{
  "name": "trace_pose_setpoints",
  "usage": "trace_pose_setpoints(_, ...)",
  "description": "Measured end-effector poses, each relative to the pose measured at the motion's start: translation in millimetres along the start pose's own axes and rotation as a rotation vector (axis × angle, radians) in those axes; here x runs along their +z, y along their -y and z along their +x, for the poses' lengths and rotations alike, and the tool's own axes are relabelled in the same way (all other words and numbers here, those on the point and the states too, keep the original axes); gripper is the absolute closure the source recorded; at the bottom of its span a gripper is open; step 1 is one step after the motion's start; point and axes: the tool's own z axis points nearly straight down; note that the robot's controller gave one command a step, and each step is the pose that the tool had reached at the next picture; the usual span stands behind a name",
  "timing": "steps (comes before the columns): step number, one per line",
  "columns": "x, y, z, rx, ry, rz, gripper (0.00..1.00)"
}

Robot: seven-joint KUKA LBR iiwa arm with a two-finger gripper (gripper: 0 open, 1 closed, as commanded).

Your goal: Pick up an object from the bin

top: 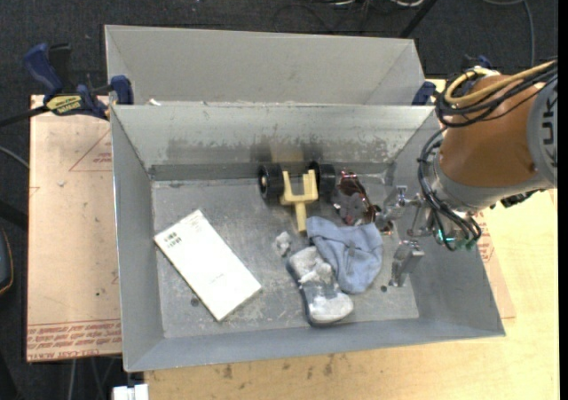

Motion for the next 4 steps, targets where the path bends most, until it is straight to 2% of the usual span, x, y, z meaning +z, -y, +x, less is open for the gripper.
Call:
trace_pose_setpoints(1,-4.3,-0.4,-1.8,-0.003,0.008,0.001,0.0)
trace_pose_setpoints(2,48.0,-12.9,-15.4,-0.089,0.013,0.002,0.0)
trace_pose_setpoints(3,81.6,-30.3,-20.4,0.023,0.007,0.001,0.0)
trace_pose_setpoints(4,84.4,-33.0,-21.0,-0.205,0.019,0.004,0.0)
